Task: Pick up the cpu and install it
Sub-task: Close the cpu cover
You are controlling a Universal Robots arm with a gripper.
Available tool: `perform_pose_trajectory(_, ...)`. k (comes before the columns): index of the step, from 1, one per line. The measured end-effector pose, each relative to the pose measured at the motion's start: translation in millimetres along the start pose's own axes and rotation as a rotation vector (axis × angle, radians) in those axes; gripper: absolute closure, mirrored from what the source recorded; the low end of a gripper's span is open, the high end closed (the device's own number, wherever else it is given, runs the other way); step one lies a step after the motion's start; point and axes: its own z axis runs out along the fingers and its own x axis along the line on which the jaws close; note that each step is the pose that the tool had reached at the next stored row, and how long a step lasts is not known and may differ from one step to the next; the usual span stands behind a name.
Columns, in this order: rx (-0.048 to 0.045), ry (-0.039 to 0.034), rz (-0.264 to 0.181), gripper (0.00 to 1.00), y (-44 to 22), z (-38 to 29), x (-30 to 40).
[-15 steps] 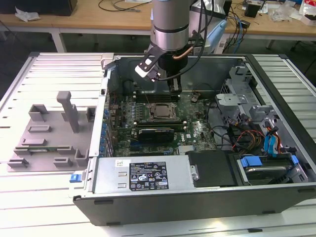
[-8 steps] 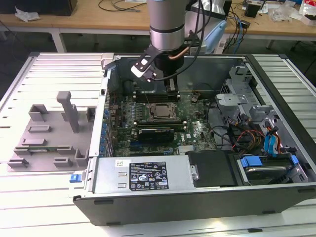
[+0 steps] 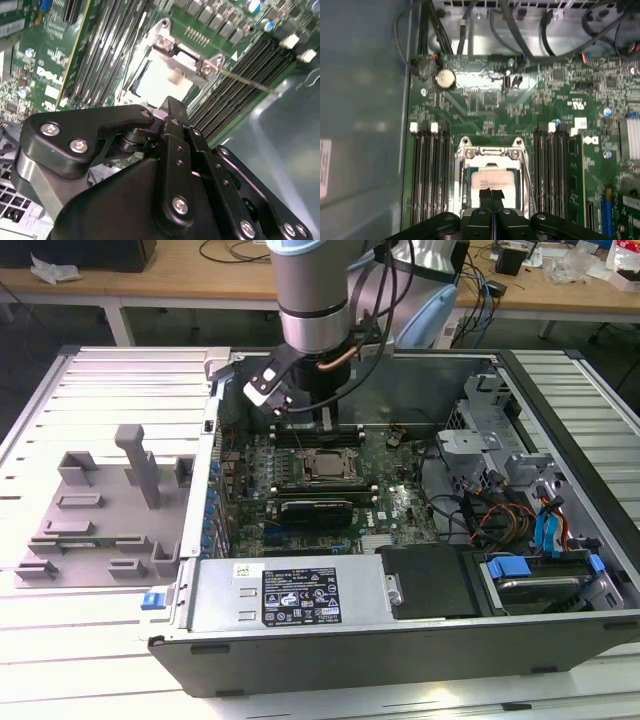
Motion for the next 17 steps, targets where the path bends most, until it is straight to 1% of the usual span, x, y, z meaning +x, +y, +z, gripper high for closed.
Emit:
perform_pose_trajectory(2,0.0001,-0.0001,0.000,0.89,-4.8,2.0,0.0)
perform_pose_trajectory(3,0.0000,0.0000,0.000,0.89,-7.8,4.2,0.0)
perform_pose_trajectory(4,0.0001,-0.0001,0.000,0.89,-9.3,5.9,0.0)
perform_pose_trajectory(6,0.0001,-0.0001,0.000,0.89,-10.5,9.2,0.0)
perform_pose_trajectory(8,0.0001,-0.0003,0.000,0.89,-10.6,9.4,-0.1)
perform_pose_trajectory(9,0.0297,0.0075,0.002,0.89,-8.9,10.0,-0.1)
perform_pose_trajectory(10,0.0336,0.0078,0.001,0.89,-8.5,10.1,-0.2)
perform_pose_trajectory(11,0.0339,0.0097,-0.014,0.89,-7.8,10.2,-0.3)
perform_pose_trajectory(13,0.0353,0.0265,-0.141,0.89,-8.0,11.8,-0.2)
perform_pose_trajectory(14,0.0357,0.0304,-0.171,0.89,-8.1,12.3,-0.2)
perform_pose_trajectory(16,0.0365,0.0349,-0.208,0.89,-8.2,12.9,-0.3)
perform_pose_trajectory(17,0.0371,0.0386,-0.239,0.89,-8.3,13.5,-0.3)
